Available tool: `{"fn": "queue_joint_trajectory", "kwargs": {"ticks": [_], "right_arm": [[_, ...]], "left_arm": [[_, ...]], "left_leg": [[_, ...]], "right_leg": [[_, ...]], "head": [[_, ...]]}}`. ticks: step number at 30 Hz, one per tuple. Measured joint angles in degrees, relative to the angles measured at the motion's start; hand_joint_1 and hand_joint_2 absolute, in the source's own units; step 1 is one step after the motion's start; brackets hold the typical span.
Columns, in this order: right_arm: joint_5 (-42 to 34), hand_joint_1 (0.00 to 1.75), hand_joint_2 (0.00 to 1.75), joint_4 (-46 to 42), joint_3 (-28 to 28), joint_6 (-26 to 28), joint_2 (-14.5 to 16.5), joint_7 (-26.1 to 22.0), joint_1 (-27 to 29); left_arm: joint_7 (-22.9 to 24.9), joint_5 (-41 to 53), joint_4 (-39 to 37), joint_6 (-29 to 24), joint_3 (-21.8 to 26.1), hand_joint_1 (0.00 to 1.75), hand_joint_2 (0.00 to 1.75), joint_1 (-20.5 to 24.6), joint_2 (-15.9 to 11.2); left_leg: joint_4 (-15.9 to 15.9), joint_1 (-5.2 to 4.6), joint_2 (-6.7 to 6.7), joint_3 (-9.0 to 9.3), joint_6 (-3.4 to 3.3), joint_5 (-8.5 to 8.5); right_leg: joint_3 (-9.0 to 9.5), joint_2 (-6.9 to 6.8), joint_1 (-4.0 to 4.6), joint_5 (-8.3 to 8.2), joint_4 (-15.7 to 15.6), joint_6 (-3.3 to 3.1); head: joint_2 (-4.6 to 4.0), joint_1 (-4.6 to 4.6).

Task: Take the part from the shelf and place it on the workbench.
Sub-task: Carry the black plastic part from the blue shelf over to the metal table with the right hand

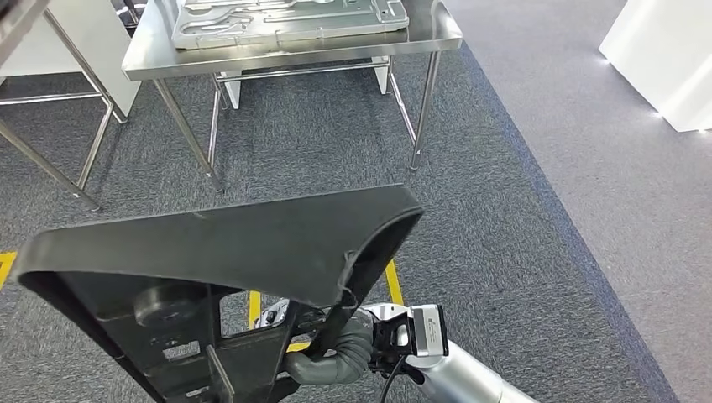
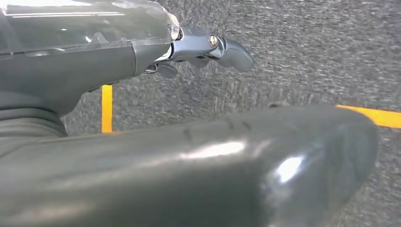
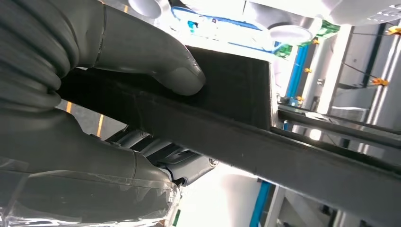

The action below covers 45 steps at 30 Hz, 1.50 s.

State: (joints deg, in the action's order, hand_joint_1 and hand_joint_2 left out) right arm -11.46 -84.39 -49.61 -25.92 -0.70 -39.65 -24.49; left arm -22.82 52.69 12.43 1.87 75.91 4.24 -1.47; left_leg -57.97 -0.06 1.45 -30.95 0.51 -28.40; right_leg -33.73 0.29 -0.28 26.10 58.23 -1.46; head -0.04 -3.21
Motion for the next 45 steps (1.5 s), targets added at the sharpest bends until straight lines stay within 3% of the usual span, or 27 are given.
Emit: {"fn": "queue_joint_trajectory", "kwargs": {"ticks": [2,4,5,6,7,9,10,11,14,15,17,19,21,22,23,25,27,29,31,33,35,36,37,38,40,42,45], "right_arm": [[-0.2,1.61,1.75,-0.2,0.1,0.0,0.1,0.0,-0.1],[-0.3,1.61,1.75,-0.2,0.1,0.0,0.1,0.1,0.0],[-0.3,1.61,1.75,-0.2,0.1,0.0,0.1,0.1,0.1],[-0.3,1.61,1.75,-0.2,0.1,0.0,0.0,0.1,0.2],[-0.4,1.61,1.75,-0.2,0.1,0.0,0.0,0.1,0.3],[-0.4,1.61,1.75,-0.2,0.1,0.0,0.1,0.1,0.3],[-0.4,1.61,1.75,-0.2,0.1,0.0,0.1,0.1,0.3],[-0.4,1.61,1.75,-0.2,0.1,0.0,0.1,0.1,0.3],[-0.4,1.61,1.75,-0.5,0.2,0.0,0.1,0.1,0.2],[-0.4,1.61,1.75,-0.6,0.2,0.0,0.1,0.1,0.2],[-0.5,1.61,1.75,-0.8,0.2,0.1,0.1,0.2,0.1],[-0.6,1.61,1.75,-0.9,0.2,0.1,0.0,0.2,0.3],[-0.6,1.61,1.75,-0.9,0.2,0.2,0.0,0.4,0.6],[-0.6,1.61,1.75,-1.0,0.2,0.3,-0.1,0.4,0.7],[-0.6,1.61,1.75,-1.0,0.2,0.3,-0.1,0.5,0.8],[-0.6,1.61,1.75,-1.1,0.2,0.3,-0.1,0.5,0.9],[-0.5,1.61,1.75,-1.2,0.3,0.3,-0.1,0.6,1.0],[-0.5,1.61,1.75,-1.4,0.3,0.3,-0.1,0.6,1.1],[-0.5,1.61,1.75,-1.6,0.4,0.3,0.0,0.6,1.0],[-0.5,1.61,1.75,-1.7,0.4,0.3,0.0,0.6,1.0],[-0.5,1.61,1.75,-1.8,0.4,0.3,0.1,0.8,1.2],[-0.4,1.61,1.75,-1.8,0.4,0.2,0.1,0.9,1.3],[-0.4,1.61,1.75,-1.8,0.4,0.2,0.1,1.0,1.4],[-0.4,1.61,1.75,-1.8,0.4,0.2,0.1,1.1,1.4],[-0.4,1.61,1.75,-1.8,0.4,0.2,0.1,1.1,1.5],[-0.4,1.61,1.75,-1.8,0.4,0.2,0.1,1.1,1.5],[-0.4,1.61,1.75,-2.0,0.5,0.2,0.1,1.1,1.5]], "left_arm": [[0.0,0.0,0.0,0.1,0.0,0.00,0.00,0.1,-0.1],[-0.1,0.0,0.0,0.2,0.0,0.00,0.00,0.0,-0.2],[-0.1,0.0,0.0,0.2,0.0,0.00,0.00,-0.1,-0.3],[-0.1,0.0,0.0,0.2,0.0,0.00,0.00,-0.2,-0.2],[-0.1,0.0,0.0,0.3,0.0,0.00,0.00,-0.3,-0.2],[-0.1,0.0,0.0,0.3,0.0,0.00,0.00,-0.4,-0.3],[-0.1,0.0,0.0,0.3,0.0,0.00,0.00,-0.4,-0.3],[-0.1,0.0,0.0,0.3,0.0,0.00,0.00,-0.3,-0.3],[-0.2,0.1,0.0,0.4,0.0,0.00,0.00,-0.3,-0.3],[-0.3,0.1,0.0,0.4,0.0,0.00,0.00,-0.3,-0.3],[-0.3,0.1,0.0,0.5,0.0,0.00,0.00,-0.2,-0.3],[-0.3,0.2,0.0,0.6,0.0,0.00,0.00,-0.2,-0.3],[-0.3,0.2,0.0,0.7,0.0,0.00,0.00,-0.2,-0.3],[-0.3,0.2,0.0,0.7,0.0,0.00,0.00,-0.3,-0.3],[-0.3,0.2,0.0,0.7,0.0,0.00,0.00,-0.3,-0.3],[-0.3,0.3,0.0,0.7,0.0,0.00,0.00,-0.2,-0.2],[-0.4,0.3,0.0,0.7,0.0,0.00,0.00,-0.1,-0.2],[-0.4,0.4,0.0,0.7,0.0,0.00,0.00,0.0,-0.3],[-0.5,0.4,0.0,0.7,0.0,0.00,0.00,0.0,-0.3],[-0.5,0.5,0.0,0.8,0.0,0.00,0.00,0.2,-0.3],[-0.6,0.5,0.0,0.8,0.0,0.00,0.00,0.1,-0.4],[-0.7,0.5,0.0,0.8,0.0,0.00,0.00,0.0,-0.4],[-0.7,0.6,0.0,0.8,0.0,0.00,0.00,-0.1,-0.4],[-0.7,0.6,0.0,0.8,0.0,0.00,0.00,-0.1,-0.4],[-0.7,0.6,0.0,0.8,0.0,0.00,0.00,-0.2,-0.4],[-0.8,0.6,0.0,0.8,0.0,0.00,0.00,-0.3,-0.4],[-0.8,0.6,0.0,0.8,0.0,0.00,0.00,-0.2,-0.5]], "left_leg": [[-4.8,0.25,-0.46,-2.19,0.66,-1.89],[-12.8,0.62,-0.80,-7.22,1.31,-4.25],[-15.5,0.80,-0.92,-9.49,1.53,-4.42],[-16.3,0.96,-1.01,-10.86,1.69,-3.40],[-14.6,1.09,-1.09,-11.01,1.77,-1.10],[-6.9,1.18,-1.38,-8.74,1.67,4.52],[-3.5,0.99,-1.55,-7.35,1.40,6.04],[-1.5,0.75,-1.70,-6.44,0.95,6.41],[-0.3,0.40,-1.58,-5.14,-0.72,4.84],[0.1,0.47,-1.44,-4.40,-1.15,4.48],[0.7,0.58,-1.17,-2.73,-1.94,3.66],[0.8,0.47,-0.99,-1.51,-2.42,2.62],[0.8,0.30,-0.71,-0.26,-2.51,1.52],[0.8,0.20,-0.58,0.51,-2.49,0.92],[0.8,0.09,-0.47,1.40,-2.42,0.27],[0.7,-0.12,-0.33,2.93,-2.16,-1.11],[0.8,-0.25,-0.21,3.85,-1.59,-2.19],[0.3,-0.31,-0.14,4.35,-0.88,-2.21],[-2.8,-0.21,-0.39,3.38,-0.27,-1.62],[-8.9,0.12,-0.73,-0.23,0.41,-2.71],[-14.4,0.52,-0.90,-4.85,1.06,-6.03],[-15.4,0.72,-0.96,-6.47,1.31,-7.27],[-14.7,0.89,-1.02,-7.26,1.44,-7.36],[-12.3,1.03,-1.08,-7.20,1.49,-5.99],[-5.3,1.13,-1.33,-5.85,1.31,-0.10],[-1.2,0.78,-1.71,-4.83,0.61,3.63],[-0.3,0.54,-1.55,-3.64,-0.92,3.66]], "right_leg": [[1.31,-0.26,-0.33,0.48,-0.5,-0.37],[2.37,-0.49,-0.36,1.39,-0.6,-0.49],[2.93,-0.54,-0.38,1.91,-0.6,-0.43],[3.58,-0.56,-0.42,2.48,-0.6,-0.34],[4.36,-0.56,-0.47,3.09,-0.6,-0.20],[6.07,-0.60,-0.56,4.46,-0.7,0.23],[6.72,-0.60,-0.55,5.06,-0.8,0.56],[7.16,-0.61,-0.51,5.52,-1.0,0.91],[7.77,-0.67,-0.46,5.42,-0.6,2.13],[7.39,-0.64,-0.53,4.95,1.0,2.49],[3.97,-0.51,-0.58,4.92,6.9,2.95],[-1.49,-0.41,-0.51,7.50,13.6,3.02],[-5.48,-0.39,-0.47,9.95,16.0,2.92],[-6.24,-0.38,-0.44,9.64,15.0,2.83],[-6.18,-0.38,-0.34,7.76,12.3,2.61],[-5.11,-0.29,0.11,1.26,5.4,1.74],[-4.32,-0.10,0.48,-2.57,1.6,0.98],[-3.47,0.07,0.41,-2.34,0.9,0.51],[-1.98,0.06,0.17,-1.84,0.3,-0.13],[-0.64,-0.05,0.05,-0.97,0.0,-0.56],[0.44,-0.04,0.03,0.11,0.0,-0.63],[1.10,-0.01,0.00,0.69,0.0,-0.57],[1.85,0.03,-0.05,1.30,0.0,-0.46],[2.69,0.04,-0.12,1.93,0.0,-0.30],[4.38,-0.01,-0.22,3.20,0.0,0.16],[5.50,-0.01,-0.23,4.15,-0.3,0.89],[6.09,0.00,-0.20,4.08,0.6,2.05]], "head": [[0.00,-0.13],[0.00,-0.22],[0.00,-0.22],[0.00,-0.22],[0.00,-0.23],[-0.01,-0.21],[-0.01,-0.22],[0.00,-0.24],[0.01,-0.24],[0.01,-0.19],[0.01,-0.07],[0.00,0.05],[0.00,0.07],[0.00,0.08],[0.00,0.08],[0.00,0.06],[0.00,0.12],[0.00,0.19],[0.00,0.15],[0.00,0.12],[0.00,0.10],[0.00,0.09],[0.00,0.10],[0.00,0.09],[0.00,0.12],[0.00,0.13],[0.00,0.18]]}}
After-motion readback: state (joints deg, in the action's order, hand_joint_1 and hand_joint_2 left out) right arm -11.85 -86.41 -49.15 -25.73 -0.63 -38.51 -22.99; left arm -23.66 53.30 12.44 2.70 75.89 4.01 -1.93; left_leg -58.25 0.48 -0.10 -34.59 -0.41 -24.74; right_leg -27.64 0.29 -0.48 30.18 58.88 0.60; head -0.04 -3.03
